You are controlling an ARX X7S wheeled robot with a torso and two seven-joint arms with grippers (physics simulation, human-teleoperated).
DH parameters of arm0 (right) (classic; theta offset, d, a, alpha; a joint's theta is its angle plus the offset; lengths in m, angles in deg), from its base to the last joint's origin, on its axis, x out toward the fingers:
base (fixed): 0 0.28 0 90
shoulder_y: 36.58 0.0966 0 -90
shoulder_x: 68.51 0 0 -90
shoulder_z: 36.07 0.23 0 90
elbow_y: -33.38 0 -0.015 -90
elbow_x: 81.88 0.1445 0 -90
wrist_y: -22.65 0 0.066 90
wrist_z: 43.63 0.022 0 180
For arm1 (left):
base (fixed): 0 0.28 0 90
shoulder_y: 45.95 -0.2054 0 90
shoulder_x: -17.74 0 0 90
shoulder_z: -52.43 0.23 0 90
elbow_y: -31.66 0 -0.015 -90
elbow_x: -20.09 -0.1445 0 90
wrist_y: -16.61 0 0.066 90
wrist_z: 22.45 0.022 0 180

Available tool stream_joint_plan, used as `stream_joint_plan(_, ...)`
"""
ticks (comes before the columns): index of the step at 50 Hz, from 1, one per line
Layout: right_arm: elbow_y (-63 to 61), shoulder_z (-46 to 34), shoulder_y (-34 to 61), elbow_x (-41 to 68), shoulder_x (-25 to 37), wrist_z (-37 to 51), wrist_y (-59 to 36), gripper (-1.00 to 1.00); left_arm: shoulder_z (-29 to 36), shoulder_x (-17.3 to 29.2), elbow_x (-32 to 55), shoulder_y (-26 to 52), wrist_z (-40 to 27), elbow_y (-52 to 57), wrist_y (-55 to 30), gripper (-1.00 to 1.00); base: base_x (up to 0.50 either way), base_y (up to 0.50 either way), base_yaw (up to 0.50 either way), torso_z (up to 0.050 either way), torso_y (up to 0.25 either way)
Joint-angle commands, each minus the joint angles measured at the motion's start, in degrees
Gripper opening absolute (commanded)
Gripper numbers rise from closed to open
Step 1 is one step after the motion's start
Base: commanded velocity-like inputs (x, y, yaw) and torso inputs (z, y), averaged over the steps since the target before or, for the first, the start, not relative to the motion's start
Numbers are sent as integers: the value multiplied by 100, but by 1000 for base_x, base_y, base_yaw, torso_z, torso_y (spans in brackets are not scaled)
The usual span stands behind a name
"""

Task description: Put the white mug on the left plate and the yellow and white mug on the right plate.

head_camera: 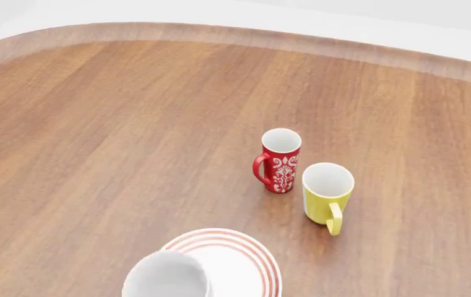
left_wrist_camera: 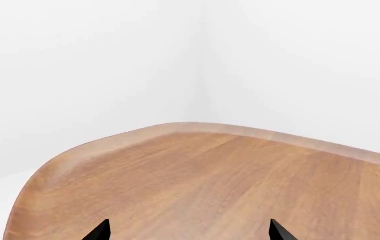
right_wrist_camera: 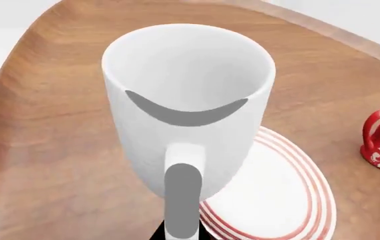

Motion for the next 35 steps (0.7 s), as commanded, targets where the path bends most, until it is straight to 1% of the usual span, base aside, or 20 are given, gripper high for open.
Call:
stream_joint_plan(1, 539, 422, 204, -102, -340, 3, 217, -100, -161, -56, -57, -58, 247, -90, 223, 100, 0, 0, 0, 0, 0)
stream_joint_plan(7, 1058, 569, 409, 82, -553, -52, 303, -100, -172, -44, -34, -75, 241, -78, 233, 100, 0, 0, 0, 0, 0)
stream_joint_plan(16, 1783, 664, 880, 229, -873, -44, 122, -100, -160, -34, -28, -96, 227, -69, 253, 100, 0, 0, 0, 0, 0)
stream_joint_plan(30, 2837, 697, 1501, 282, -1200, -137, 87, -100, -141, -15, 3, -99, 203, -53, 245, 100, 0, 0, 0, 0, 0)
stream_joint_plan(35, 3034, 664, 1649, 297, -1270, -180, 28, -100, -144, -9, 23, -92, 192, -53, 240, 100, 0, 0, 0, 0, 0)
